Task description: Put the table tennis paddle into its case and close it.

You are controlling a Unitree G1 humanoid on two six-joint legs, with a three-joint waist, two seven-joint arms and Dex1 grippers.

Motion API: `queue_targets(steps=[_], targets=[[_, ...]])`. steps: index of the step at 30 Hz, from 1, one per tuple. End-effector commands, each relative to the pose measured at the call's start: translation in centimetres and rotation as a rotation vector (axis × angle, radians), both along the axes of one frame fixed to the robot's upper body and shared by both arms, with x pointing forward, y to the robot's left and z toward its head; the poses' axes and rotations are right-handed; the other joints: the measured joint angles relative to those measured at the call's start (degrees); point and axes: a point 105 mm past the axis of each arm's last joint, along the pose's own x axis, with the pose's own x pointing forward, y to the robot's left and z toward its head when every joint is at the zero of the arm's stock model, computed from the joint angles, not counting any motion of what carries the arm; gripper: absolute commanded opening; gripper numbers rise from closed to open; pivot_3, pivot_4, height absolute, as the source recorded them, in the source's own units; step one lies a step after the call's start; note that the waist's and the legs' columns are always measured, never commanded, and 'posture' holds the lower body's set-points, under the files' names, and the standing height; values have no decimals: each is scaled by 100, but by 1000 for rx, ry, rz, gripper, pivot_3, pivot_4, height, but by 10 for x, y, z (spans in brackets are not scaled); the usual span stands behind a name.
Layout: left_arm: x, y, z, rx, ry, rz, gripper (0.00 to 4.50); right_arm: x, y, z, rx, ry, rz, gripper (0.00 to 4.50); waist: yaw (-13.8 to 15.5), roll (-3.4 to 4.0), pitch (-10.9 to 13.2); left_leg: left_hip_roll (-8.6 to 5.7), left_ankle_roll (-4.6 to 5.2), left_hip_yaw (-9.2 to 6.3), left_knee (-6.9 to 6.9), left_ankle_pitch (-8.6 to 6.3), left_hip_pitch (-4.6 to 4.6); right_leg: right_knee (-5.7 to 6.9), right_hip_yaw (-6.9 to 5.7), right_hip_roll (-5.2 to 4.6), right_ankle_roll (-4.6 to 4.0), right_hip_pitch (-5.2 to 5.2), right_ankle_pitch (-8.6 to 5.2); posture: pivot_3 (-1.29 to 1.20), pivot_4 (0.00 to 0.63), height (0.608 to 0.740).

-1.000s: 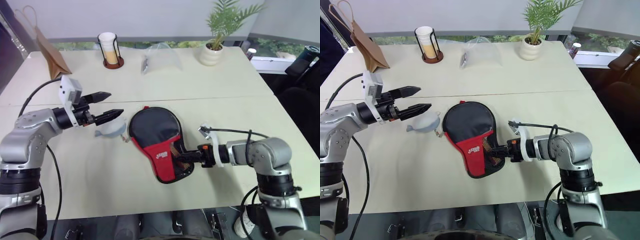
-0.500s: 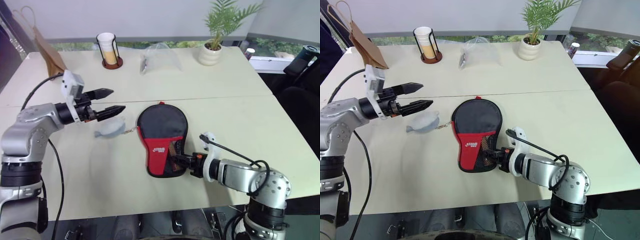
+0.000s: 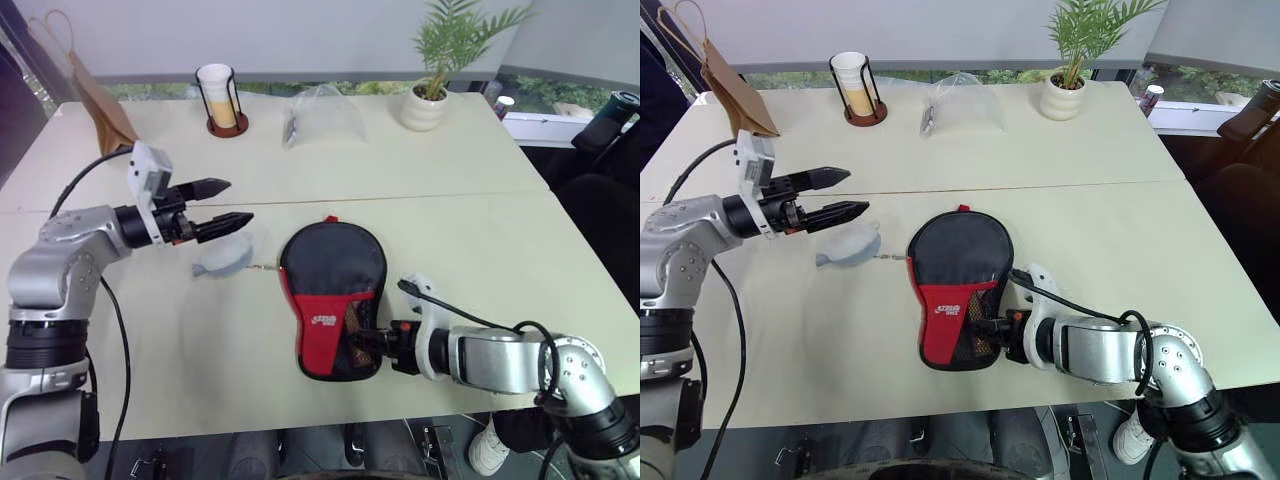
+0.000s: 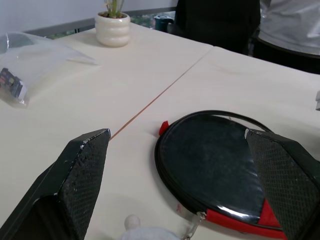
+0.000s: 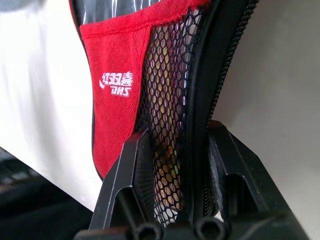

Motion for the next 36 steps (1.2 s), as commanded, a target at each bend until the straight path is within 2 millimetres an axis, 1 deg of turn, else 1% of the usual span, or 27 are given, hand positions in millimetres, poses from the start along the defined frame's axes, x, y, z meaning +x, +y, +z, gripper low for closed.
queue_targets(steps=[1,2,3,7,8,12,14,17,18,19,21,23,24,25,27,30,33,36], targets=[[-4,-1,9,-4,-52,0,4500,-2,-2,1,-18,10,49,1515,4,-1,0,0,0,-1,0,0,-1,0,0,0,0,0,0,0,150,740],[-4,-1,9,-4,-53,1,4500,-1,-3,2,-24,8,54,2058,5,-1,0,0,0,-1,0,0,-1,0,0,0,0,0,0,0,150,740],[-5,-1,8,-4,-53,2,4500,0,-3,3,-27,5,58,2422,8,-3,2,0,0,-1,0,0,-1,0,0,0,0,-1,0,0,150,740],[-6,0,5,10,-58,3,4500,6,-8,7,-44,-11,70,4357,9,-4,2,0,0,-1,2,0,-2,0,-1,0,-1,-1,0,0,150,740],[-6,-1,4,20,-61,1,4500,9,-11,10,-52,-23,66,4445,10,-4,2,1,0,-1,4,0,-1,0,-1,0,-1,0,0,0,150,740],[-7,0,2,43,-67,-9,4500,26,-29,22,-105,-95,61,4445,15,-4,2,0,0,2,8,0,-2,0,-1,-3,-1,0,1,0,150,740],[-8,1,2,57,-70,-16,4500,37,-43,34,-184,-182,91,4445,16,-2,3,0,0,2,8,0,-4,-1,-1,-3,-1,-1,1,0,150,740],[-6,4,2,94,-85,-20,4500,61,-66,61,-355,-371,154,4445,15,2,6,0,0,8,7,0,-9,0,0,-4,-1,-12,0,0,150,740],[-5,6,1,117,-92,-22,4500,71,-71,74,-393,-454,181,4445,14,3,6,1,0,9,7,0,-11,2,0,-4,-2,-17,0,0,150,740],[-4,7,0,132,-96,-23,4500,77,-73,83,-414,-508,207,4445,11,3,6,2,0,11,3,0,-12,1,0,-4,-2,-21,0,0,150,740],[-3,10,-2,163,-102,-27,4500,88,-69,99,-425,-634,285,4445,2,2,6,3,0,13,-3,0,-13,1,0,-1,-3,-27,-1,0,150,740],[0,13,-7,211,-114,-29,4500,91,-51,114,-383,-797,423,4445,-6,2,6,4,0,16,-12,0,-12,0,0,0,-2,-33,-1,0,150,740],[2,15,-9,237,-122,-26,4500,91,-40,116,-334,-846,489,4445,-10,2,6,4,0,18,-13,0,-13,1,0,1,-1,-35,-1,0,150,740],[3,16,-10,254,-128,-25,4500,90,-33,116,-302,-875,534,4445,-13,2,6,5,0,19,-15,0,-12,2,1,1,3,-35,0,0,150,740],[5,18,-13,290,-138,-30,4500,95,-16,111,-244,-931,602,4445,-12,0,6,6,0,23,-15,0,-15,3,1,3,5,-38,1,0,150,740],[8,21,-14,316,-151,-29,4500,101,-1,101,-208,-977,662,4445,8,1,7,6,0,30,-8,0,-20,6,1,1,19,-40,10,0,150,740],[10,26,-22,372,-160,-30,4500,106,17,82,-150,-976,711,4445,5,0,7,5,0,34,4,0,-21,7,1,-2,18,-35,10,0,150,740],[10,29,-25,399,-163,-31,4500,112,24,62,-140,-955,731,4445,6,0,7,5,0,33,8,0,-21,11,1,-2,17,-33,10,0,150,740]])
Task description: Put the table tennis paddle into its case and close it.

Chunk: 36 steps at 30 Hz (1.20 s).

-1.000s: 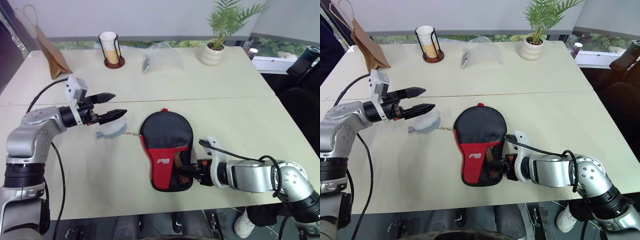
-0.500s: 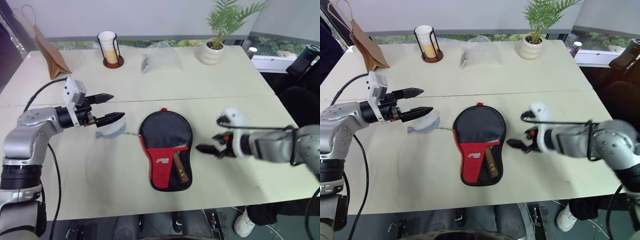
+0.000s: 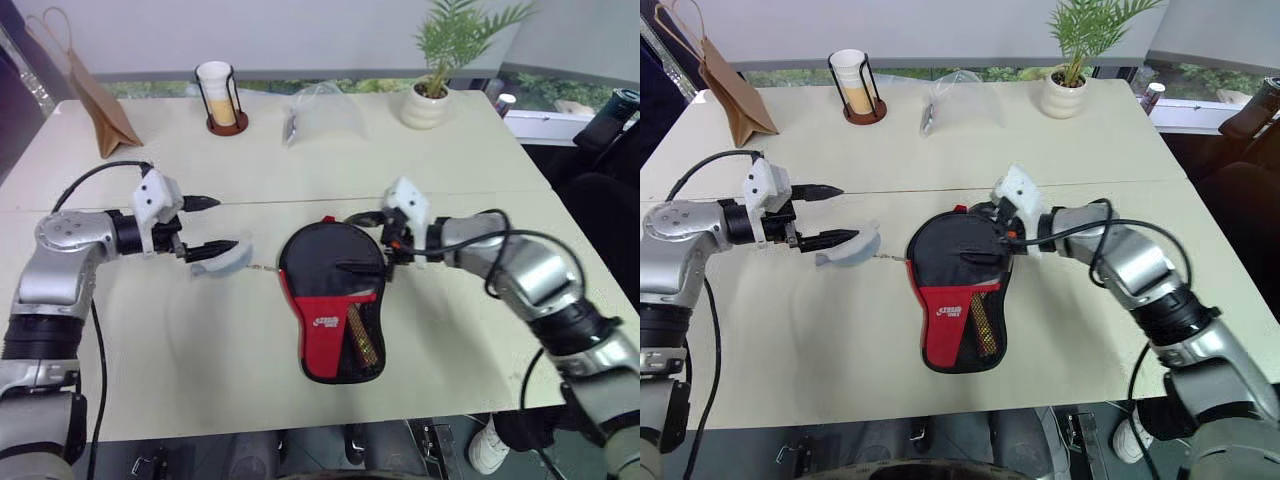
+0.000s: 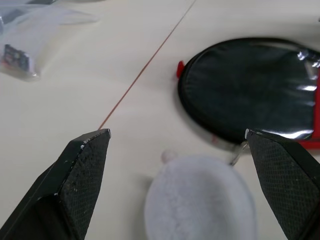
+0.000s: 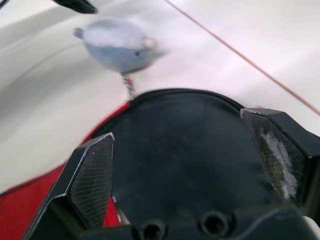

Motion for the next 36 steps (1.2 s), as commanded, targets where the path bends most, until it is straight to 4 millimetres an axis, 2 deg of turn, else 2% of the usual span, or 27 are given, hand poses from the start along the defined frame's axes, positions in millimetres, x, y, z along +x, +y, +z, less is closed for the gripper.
queue_targets(steps=[1,7,14,21,28,36], targets=[[0,6,6,62,-49,-9,4500,6,4,-12,-19,-17,25,4445,0,0,0,0,0,0,1,0,0,1,0,0,1,0,1,0,150,740],[-2,16,4,98,-32,-2,4500,5,15,-39,-18,44,57,4445,-9,0,0,1,0,-1,1,1,2,9,-1,2,5,0,3,0,150,740],[-10,22,-1,148,16,-29,4500,7,11,-74,-91,53,47,4445,-19,1,0,2,-1,-1,0,1,15,12,-1,3,6,8,2,0,150,740],[-13,24,-9,177,44,-34,4500,9,7,-82,-110,53,38,4445,-20,1,-3,2,-1,-2,1,1,25,12,-1,2,4,21,2,0,150,740],[-12,12,-25,244,16,-66,4500,8,5,-86,-132,51,41,4445,-12,2,-5,2,-1,-2,2,1,30,12,-1,2,3,26,1,0,150,740],[7,4,-44,290,-51,-30,4500,10,4,-85,-137,44,31,4445,-13,2,-7,2,-1,-2,2,1,37,13,-1,2,3,32,2,0,150,740]])
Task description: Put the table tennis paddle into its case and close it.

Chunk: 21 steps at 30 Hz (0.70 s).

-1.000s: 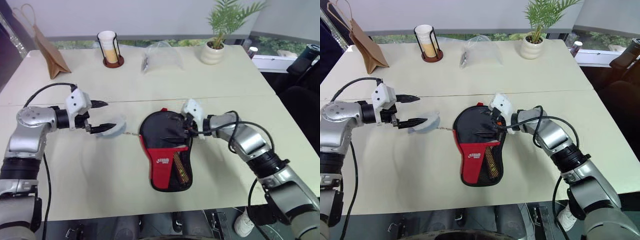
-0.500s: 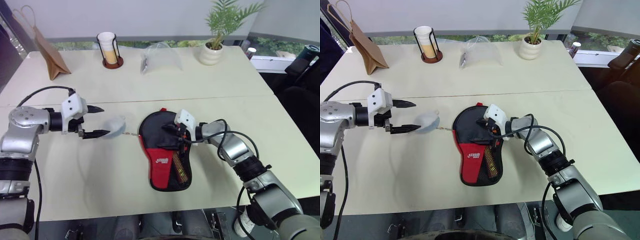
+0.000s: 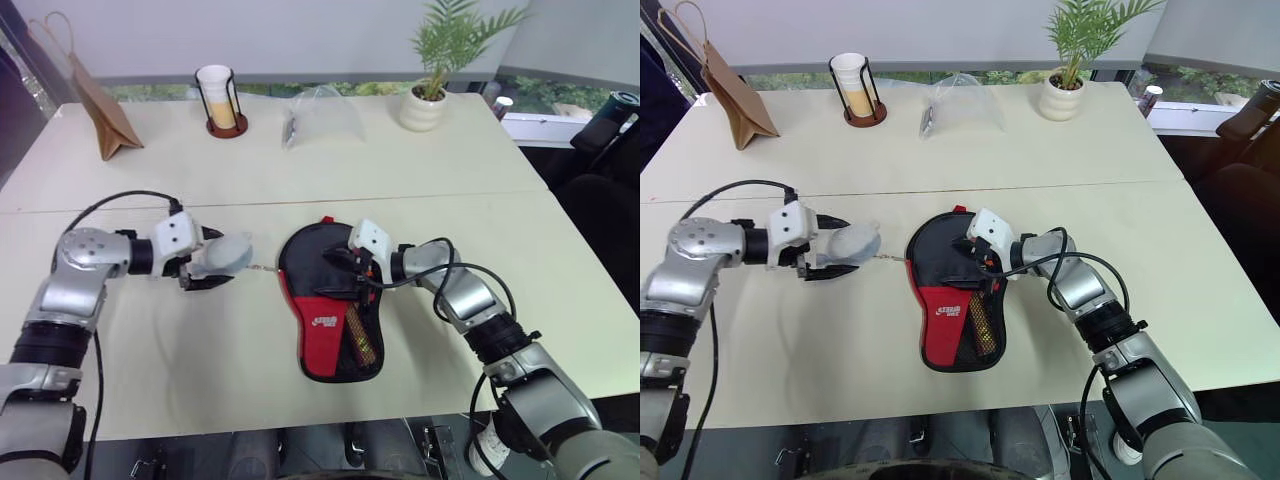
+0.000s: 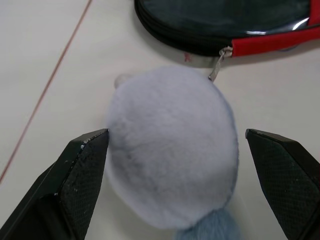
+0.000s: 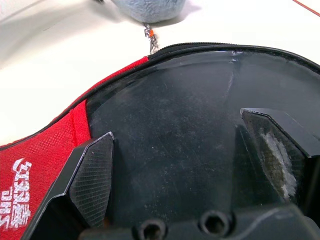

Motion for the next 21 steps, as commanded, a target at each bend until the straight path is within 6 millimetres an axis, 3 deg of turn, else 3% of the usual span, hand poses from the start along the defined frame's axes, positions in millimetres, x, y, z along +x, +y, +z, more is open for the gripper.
queue_targets(steps=[1,4,6,8,12,15,21], targets=[[10,0,6,28,-73,14,4500,0,-11,-21,-76,44,-44,4445,-1,0,0,0,0,0,0,0,0,0,0,0,0,0,0,0,150,740],[16,-1,2,42,-91,22,4500,1,-12,-21,-83,33,-49,4445,2,0,-1,0,0,0,1,0,1,0,0,0,1,1,0,0,150,740],[21,-1,1,42,-104,33,3940,1,-12,-21,-81,27,-55,4500,3,0,-1,0,0,0,1,0,2,0,0,0,1,2,1,0,150,740],[25,-2,0,41,-114,41,3175,2,-12,-20,-79,22,-58,4500,7,-1,-1,0,0,0,3,0,2,1,-1,0,1,3,1,0,150,740],[34,-5,3,30,-131,42,1201,2,-11,-20,-81,21,-59,4500,5,0,-1,0,0,-2,10,0,2,4,-1,0,1,5,1,0,150,740],[44,-7,6,29,-145,54,109,1,-11,-21,-84,29,-56,4500,3,0,-1,0,0,-2,18,0,2,6,-1,0,0,7,1,0,150,740],[78,-17,11,51,-194,138,26,-1,-12,-34,-126,64,-80,4500,4,-2,-2,0,0,-5,39,0,2,19,-2,0,0,12,1,0,150,740]])
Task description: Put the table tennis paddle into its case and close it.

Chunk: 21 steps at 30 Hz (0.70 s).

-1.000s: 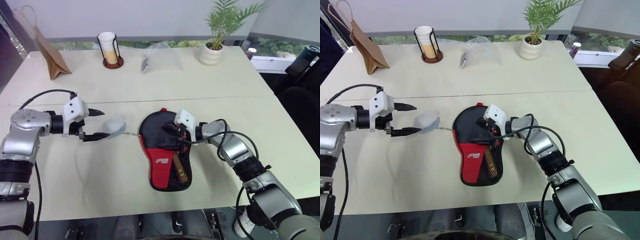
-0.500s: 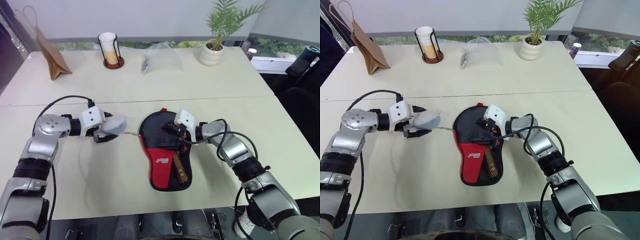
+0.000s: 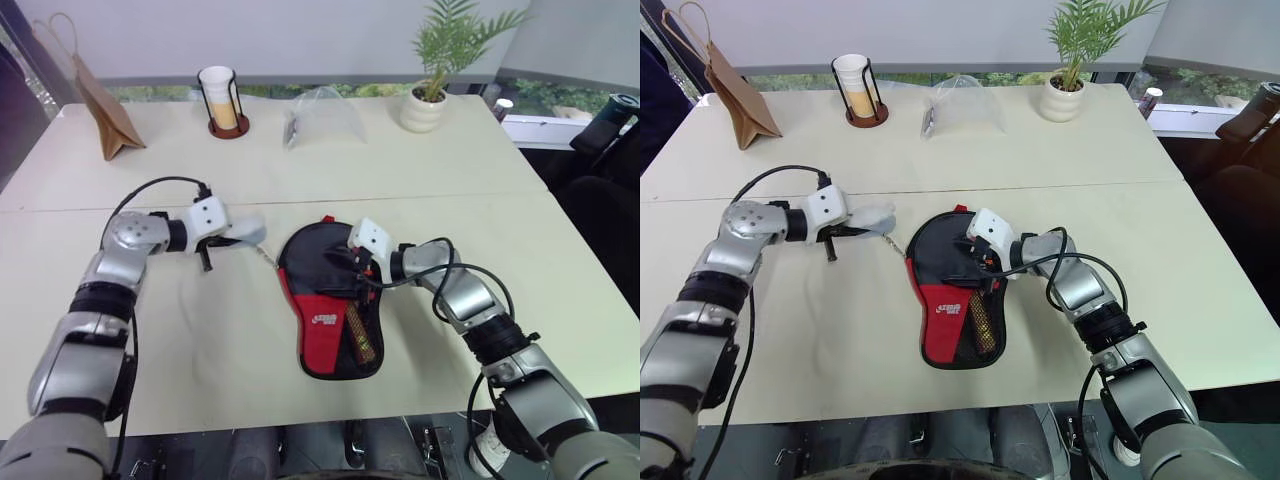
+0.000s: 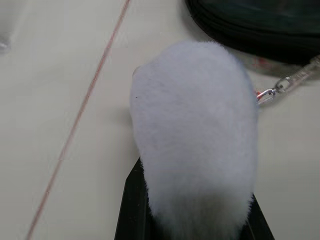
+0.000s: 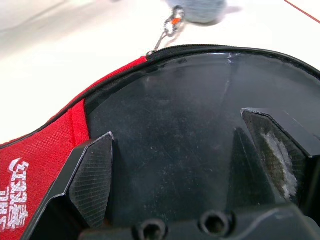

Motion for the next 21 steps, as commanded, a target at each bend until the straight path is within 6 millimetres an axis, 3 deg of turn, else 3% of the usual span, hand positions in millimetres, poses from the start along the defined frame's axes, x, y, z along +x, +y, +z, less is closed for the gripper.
queue_targets(steps=[1,6,11,21], targets=[[24,4,16,15,-96,112,26,-5,-11,-34,-117,83,-49,4500,-3,-1,-1,0,0,-1,3,0,0,2,0,0,0,1,0,0,150,740],[49,-15,22,27,-148,208,26,-10,-9,-39,-132,99,-42,4500,-2,-5,-3,0,0,-4,8,0,1,5,0,0,1,4,1,0,150,740],[64,-49,32,31,-215,234,26,-18,-8,-47,-149,123,-49,4500,-4,-6,-4,0,0,-6,9,0,1,8,-1,0,4,3,1,0,150,740],[75,-116,58,44,-372,219,26,-33,-6,-57,-179,181,-67,4500,-9,-7,-4,-1,6,-6,8,-4,-2,5,-1,0,9,2,-1,0,150,740]])
